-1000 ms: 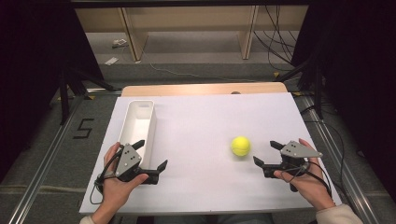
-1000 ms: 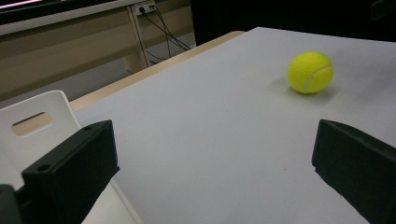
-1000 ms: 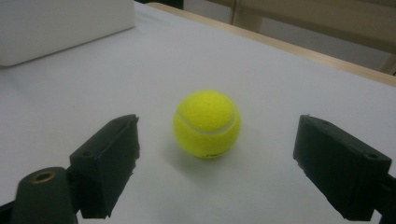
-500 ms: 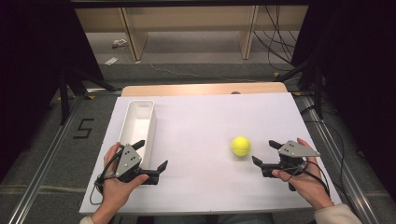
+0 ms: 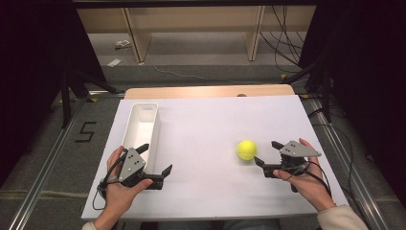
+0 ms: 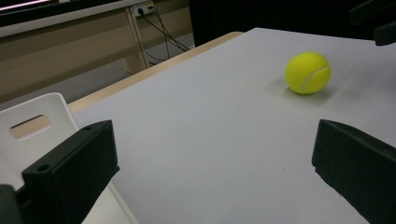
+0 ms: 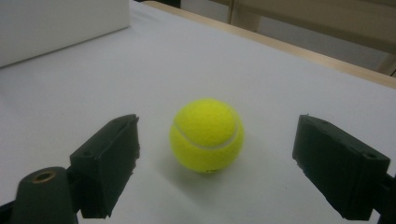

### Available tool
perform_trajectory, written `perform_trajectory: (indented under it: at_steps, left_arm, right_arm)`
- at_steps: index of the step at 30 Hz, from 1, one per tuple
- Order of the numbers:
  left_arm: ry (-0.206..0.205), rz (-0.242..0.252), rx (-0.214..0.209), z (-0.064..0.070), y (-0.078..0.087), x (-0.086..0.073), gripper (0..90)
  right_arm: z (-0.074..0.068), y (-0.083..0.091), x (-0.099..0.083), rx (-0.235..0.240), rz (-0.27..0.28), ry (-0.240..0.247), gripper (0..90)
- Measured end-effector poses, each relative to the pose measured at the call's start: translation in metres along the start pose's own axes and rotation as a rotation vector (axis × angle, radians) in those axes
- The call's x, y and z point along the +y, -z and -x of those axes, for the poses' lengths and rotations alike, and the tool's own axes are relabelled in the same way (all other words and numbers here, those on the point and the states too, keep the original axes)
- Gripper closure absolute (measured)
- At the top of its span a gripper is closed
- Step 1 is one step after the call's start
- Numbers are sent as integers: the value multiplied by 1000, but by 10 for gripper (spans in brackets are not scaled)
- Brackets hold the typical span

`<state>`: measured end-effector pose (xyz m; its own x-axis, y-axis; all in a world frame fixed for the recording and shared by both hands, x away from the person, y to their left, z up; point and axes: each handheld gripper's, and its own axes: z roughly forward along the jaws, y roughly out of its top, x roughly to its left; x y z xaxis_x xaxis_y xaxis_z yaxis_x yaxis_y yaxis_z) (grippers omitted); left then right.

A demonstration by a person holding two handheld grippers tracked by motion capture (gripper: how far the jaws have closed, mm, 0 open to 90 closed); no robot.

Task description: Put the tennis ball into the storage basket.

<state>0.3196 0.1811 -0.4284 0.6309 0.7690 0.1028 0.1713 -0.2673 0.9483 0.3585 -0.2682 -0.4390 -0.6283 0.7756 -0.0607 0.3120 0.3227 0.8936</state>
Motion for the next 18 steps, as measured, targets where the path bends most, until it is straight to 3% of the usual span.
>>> perform_trajectory:
  at_steps: [18]
  left_arm:
    - [1, 0, -1, 0, 0, 0, 0]
  right_arm:
    - [0, -36, 4, 12, -57, 2, 154]
